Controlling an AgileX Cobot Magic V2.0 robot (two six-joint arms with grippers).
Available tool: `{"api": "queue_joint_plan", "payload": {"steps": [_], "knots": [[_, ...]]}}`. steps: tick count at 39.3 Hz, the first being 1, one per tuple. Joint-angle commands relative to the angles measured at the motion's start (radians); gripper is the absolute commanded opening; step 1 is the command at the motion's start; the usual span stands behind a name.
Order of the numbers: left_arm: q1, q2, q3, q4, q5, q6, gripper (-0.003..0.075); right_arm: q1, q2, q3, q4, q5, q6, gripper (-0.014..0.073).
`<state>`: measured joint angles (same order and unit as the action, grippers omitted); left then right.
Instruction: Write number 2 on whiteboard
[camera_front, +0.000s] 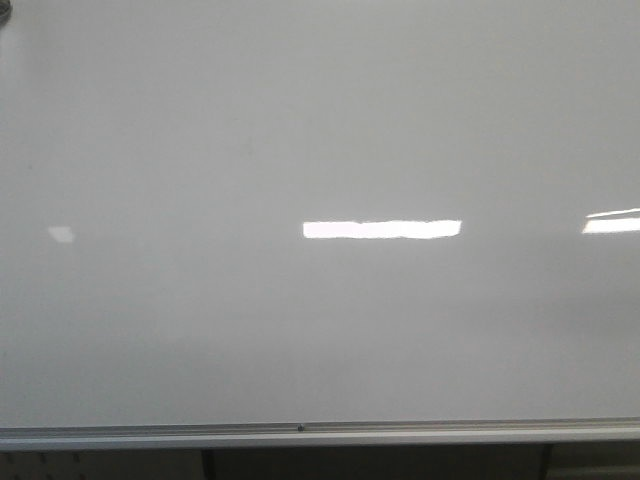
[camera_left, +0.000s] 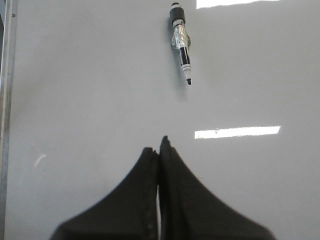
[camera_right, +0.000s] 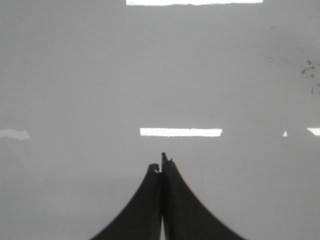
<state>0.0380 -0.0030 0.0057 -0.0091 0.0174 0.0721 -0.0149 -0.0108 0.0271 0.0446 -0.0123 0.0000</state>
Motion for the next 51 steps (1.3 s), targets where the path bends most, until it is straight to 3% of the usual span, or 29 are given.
{"api": "queue_joint_plan", "payload": {"steps": [1,26,37,51], "knots": [[-0.006,-0.019,0.022,-0.001,-0.084,-0.01,-0.002,-0.005,-0.015,0.0,0.0,-0.073,-0.008,-0.0069],[-0.006,-0.019,0.022,-0.001,-0.09,-0.01,-0.002,-0.005,-0.015,0.0,0.0,-0.077,-0.008,-0.0069],[-0.006,-0.019,-0.01,-0.001,-0.319,-0.025,-0.002,-0.005,-0.015,-0.095,0.001,-0.039,-0.008,-0.0069],[-0.006,0.072,-0.39,-0.001,-0.051,-0.033,-0.002,-0.005,0.095,-0.421,-0.014,0.155,-0.009,-0.0069]]}}
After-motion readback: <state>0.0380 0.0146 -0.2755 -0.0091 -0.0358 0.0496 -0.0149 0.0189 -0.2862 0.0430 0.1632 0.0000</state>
